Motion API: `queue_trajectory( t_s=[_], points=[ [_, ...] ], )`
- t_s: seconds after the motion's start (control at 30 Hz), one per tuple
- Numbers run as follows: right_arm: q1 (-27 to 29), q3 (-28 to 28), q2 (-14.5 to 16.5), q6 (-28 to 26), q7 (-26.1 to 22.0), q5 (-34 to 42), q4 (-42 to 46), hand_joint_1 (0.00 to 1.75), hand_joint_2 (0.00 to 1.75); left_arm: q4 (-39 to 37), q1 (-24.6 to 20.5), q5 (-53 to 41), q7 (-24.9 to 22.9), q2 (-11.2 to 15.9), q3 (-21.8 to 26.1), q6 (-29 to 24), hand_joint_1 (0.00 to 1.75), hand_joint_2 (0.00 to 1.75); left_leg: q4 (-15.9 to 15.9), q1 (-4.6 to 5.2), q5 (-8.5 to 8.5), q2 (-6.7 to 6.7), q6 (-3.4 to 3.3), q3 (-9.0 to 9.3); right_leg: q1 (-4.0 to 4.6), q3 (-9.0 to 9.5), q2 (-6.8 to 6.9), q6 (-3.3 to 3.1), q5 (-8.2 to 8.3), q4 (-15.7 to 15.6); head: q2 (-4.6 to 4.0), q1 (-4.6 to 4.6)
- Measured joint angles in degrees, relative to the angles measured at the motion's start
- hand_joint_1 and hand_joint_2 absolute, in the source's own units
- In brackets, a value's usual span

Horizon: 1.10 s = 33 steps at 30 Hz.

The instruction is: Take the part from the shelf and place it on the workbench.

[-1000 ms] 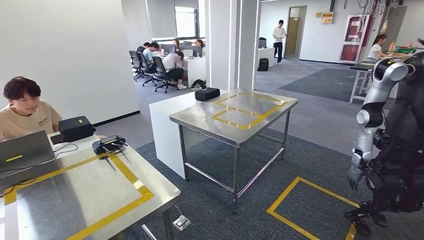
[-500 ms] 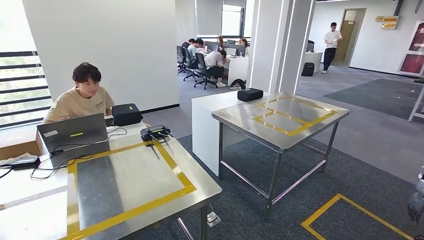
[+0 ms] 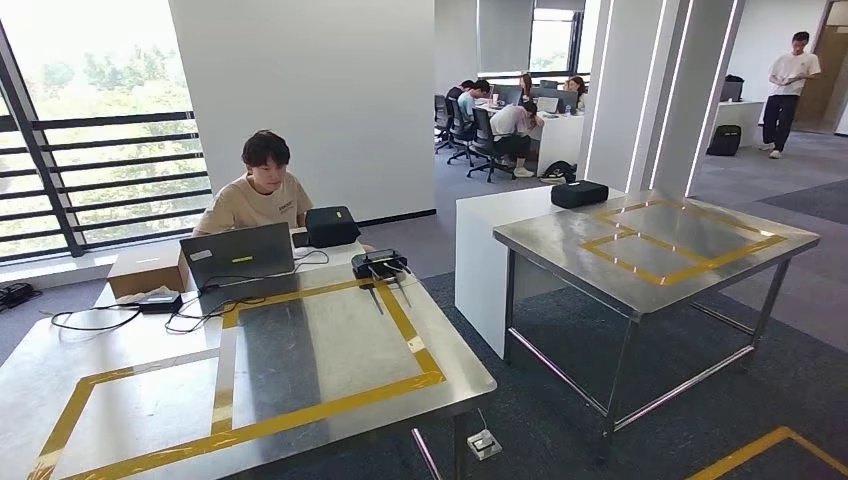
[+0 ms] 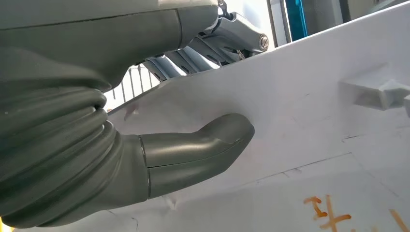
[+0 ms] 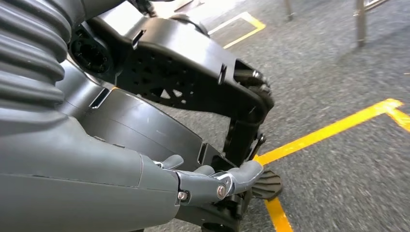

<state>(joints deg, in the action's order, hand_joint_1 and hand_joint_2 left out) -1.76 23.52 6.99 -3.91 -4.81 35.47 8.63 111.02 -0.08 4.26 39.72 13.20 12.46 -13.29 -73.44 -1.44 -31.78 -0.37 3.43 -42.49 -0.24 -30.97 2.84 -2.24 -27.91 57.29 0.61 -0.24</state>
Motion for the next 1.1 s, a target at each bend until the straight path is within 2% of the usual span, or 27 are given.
queue_trajectory(
  t_s=[0.03,0.1,0.13,0.17,0.2,0.27,0.3,0.33,0.4,0.43,0.47,0.5,0.53,0.57,0.63,0.67,0.7,0.77,0.9,0.93,0.97,1.03,1.07,1.1],
  points=[
    [0.0,0.0,0.0,0.0,0.0,0.0,0.0,0.0,1.75,-0.1,0.0,0.0,0.0,0.0,0.0,0.0,1.75,1.75,1.3,-0.07,1.06,0.32,0.16,0.99,-0.05,-0.04,0.86,0.12,-0.19,0.2,0.0,0.0],
    [-0.1,0.0,0.1,0.0,0.0,0.0,0.0,0.0,1.75,-0.1,0.0,0.0,0.0,0.0,0.0,0.0,1.75,1.75,8.3,-0.1,3.95,2.21,0.21,5.17,-0.1,-0.06,2.33,0.56,-0.74,0.9,0.0,-0.01],
    [-0.2,0.0,0.1,0.0,0.0,0.0,0.0,0.0,1.75,-0.2,-0.1,0.0,0.0,0.0,0.0,0.0,1.75,1.75,11.4,-0.03,4.88,3.23,-0.07,6.94,0.0,-0.07,2.92,0.91,-1.08,1.3,0.0,-0.01],
    [-0.2,0.0,0.1,0.0,0.0,0.0,0.0,0.0,1.75,-0.2,-0.1,0.0,0.0,0.1,0.0,0.0,1.75,1.75,13.2,0.09,5.23,3.89,-0.55,7.9,0.12,-0.06,3.42,1.28,-1.32,1.6,0.0,0.02],
    [-0.2,0.0,0.1,0.0,0.0,0.0,0.0,0.0,1.75,-0.2,-0.1,0.0,0.0,0.1,0.0,0.0,1.75,1.75,13.6,0.23,5.13,3.96,-1.11,8.01,0.29,-0.02,3.94,1.62,-1.45,1.8,0.0,0.04],
    [-0.3,0.0,0.2,0.0,0.0,0.0,0.0,0.0,1.75,-0.2,0.0,0.0,0.0,0.1,0.1,0.0,1.75,1.75,13.5,0.21,5.43,2.59,-2.04,7.73,0.38,0.19,5.02,2.22,-1.58,1.7,0.0,0.12],
    [-0.4,0.0,0.2,0.0,0.0,0.0,0.0,0.0,1.75,-0.1,0.0,0.0,0.0,0.1,0.1,0.0,1.75,1.75,13.6,0.08,5.57,1.94,-2.39,7.64,0.27,0.2,4.66,2.54,-1.94,2.0,-0.01,0.13],
    [-0.4,0.0,0.2,0.0,-0.1,0.0,0.0,0.0,1.75,-0.1,0.0,0.0,0.0,0.1,0.2,0.0,1.75,1.75,13.7,-0.09,5.72,1.32,-2.76,7.57,0.09,-0.17,3.4,2.85,-2.87,3.1,-0.01,0.17],
    [-0.5,0.0,0.2,0.0,0.0,0.0,0.0,0.0,1.75,0.0,-0.1,0.0,0.0,0.1,0.3,0.0,1.75,1.75,13.8,-0.28,5.95,0.13,-3.3,7.33,-0.23,-2.79,-0.5,3.33,-6.39,9.2,-0.02,0.29],
    [-0.3,0.0,0.2,0.0,0.0,0.0,0.0,0.0,1.75,0.0,-0.1,0.0,0.0,0.0,0.3,0.0,1.75,1.75,13.8,-0.27,6.04,-0.56,-3.48,7.12,-0.26,-4.71,-1.8,3.4,-8.29,13.3,-0.02,0.35],
    [-0.2,0.0,0.2,0.0,0.0,0.0,0.0,0.0,1.75,0.0,-0.1,0.0,0.0,0.0,0.3,0.0,1.75,1.75,13.7,-0.24,6.14,-1.33,-3.55,6.92,-0.27,-6.38,-2.36,3.39,-9.49,16.7,-0.02,0.39],
    [-0.1,0.0,0.2,0.0,0.0,0.0,0.0,0.0,1.75,0.0,-0.1,0.0,0.0,0.0,0.3,0.0,1.75,1.75,13.7,-0.2,6.26,-2.14,-3.54,6.78,-0.25,-7.2,-2.54,3.29,-9.59,18.2,-0.02,0.4],
    [-0.1,0.0,0.2,0.0,0.0,0.0,0.0,0.0,1.75,0.0,-0.1,0.0,0.0,0.0,0.3,0.0,1.75,1.75,13.7,-0.17,6.38,-2.99,-3.45,6.7,-0.24,-6.83,-2.7,3.1,-8.49,17.4,-0.02,0.41],
    [-0.1,0.0,0.2,0.0,0.0,0.0,0.0,0.0,1.75,0.0,-0.1,0.0,0.0,0.0,0.3,0.0,1.75,1.75,13.7,-0.17,6.51,-3.84,-3.3,6.66,-0.24,-5.35,-3.08,2.85,-6.52,14.3,-0.02,0.42],
    [-0.2,0.0,0.1,0.0,0.0,0.0,0.0,0.0,1.75,0.0,-0.1,0.0,0.0,0.0,0.3,0.0,1.75,1.75,13.7,-0.23,6.81,-5.37,-2.83,6.53,-0.25,-1.44,-5.71,2.3,-3.07,6.0,-0.02,0.39],
    [-0.2,0.0,0.1,0.0,0.0,0.0,0.0,0.0,1.75,0.0,-0.1,0.0,0.0,0.0,0.3,0.0,1.75,1.75,13.7,-0.26,7.02,-6.06,-2.48,6.37,-0.22,-0.2,-6.85,2.16,-2.28,3.2,-0.02,0.39],
    [-0.2,0.0,0.1,0.0,0.0,0.0,0.0,0.0,1.75,0.0,-0.1,0.0,0.0,0.0,0.3,0.0,1.75,1.75,13.8,-0.34,7.25,-6.68,-2.07,6.19,-0.1,0.33,-7.61,2.07,-2.16,2.0,-0.02,0.38],
    [-0.2,0.0,0.1,0.0,0.0,0.0,0.0,0.0,1.75,0.0,-0.1,0.0,0.0,0.0,0.3,0.0,1.75,1.75,14.2,-0.52,7.75,-7.82,-1.25,5.94,0.22,0.35,-6.91,1.9,-2.12,1.8,-0.02,0.37],
    [-0.2,0.0,0.1,0.0,0.0,0.0,0.0,0.0,1.75,0.0,-0.1,0.0,0.0,0.0,0.3,0.0,1.75,1.75,14.5,-0.66,8.02,-8.4,-0.82,5.9,0.38,0.38,-6.38,1.63,-2.01,1.8,-0.02,0.35],
    [-0.2,0.0,0.1,0.0,0.0,0.0,0.0,0.0,1.75,0.0,0.0,0.0,0.0,0.0,0.4,0.0,1.75,1.75,14.4,-0.64,8.0,-7.94,-0.72,5.72,0.23,0.53,-5.86,1.38,-1.77,1.5,-0.02,0.33],
    [-0.3,0.0,0.1,0.0,0.0,0.0,0.0,0.0,1.75,0.0,-0.1,0.0,0.0,0.1,0.4,0.0,1.75,1.75,13.1,-0.48,7.12,-6.32,-0.63,5.03,0.11,0.66,-5.05,0.98,-1.48,1.1,-0.02,0.21],
    [-0.2,0.0,0.1,0.0,0.0,0.0,0.0,0.0,1.75,-0.2,-0.1,0.0,0.0,0.1,0.6,0.0,1.75,1.75,5.0,-0.17,2.93,-2.14,-0.39,1.52,0.06,0.78,-2.2,0.19,-0.97,0.5,-0.02,-0.11],
    [0.0,0.0,0.2,0.0,0.0,0.0,0.0,0.0,1.75,-0.3,-0.2,0.0,0.0,0.2,0.6,0.0,1.75,1.75,1.3,-0.04,1.14,-0.49,-0.32,0.14,0.19,0.69,-0.92,0.01,-0.94,0.5,-0.02,-0.26],
    [0.1,0.0,0.2,0.0,0.0,0.0,0.0,0.0,1.75,-0.4,-0.2,0.0,0.0,0.1,0.6,0.0,1.75,1.75,-0.4,-0.04,0.63,0.04,-0.26,-0.2,0.3,0.62,0.24,-0.01,-0.96,0.5,-0.02,-0.31]
  ],
)
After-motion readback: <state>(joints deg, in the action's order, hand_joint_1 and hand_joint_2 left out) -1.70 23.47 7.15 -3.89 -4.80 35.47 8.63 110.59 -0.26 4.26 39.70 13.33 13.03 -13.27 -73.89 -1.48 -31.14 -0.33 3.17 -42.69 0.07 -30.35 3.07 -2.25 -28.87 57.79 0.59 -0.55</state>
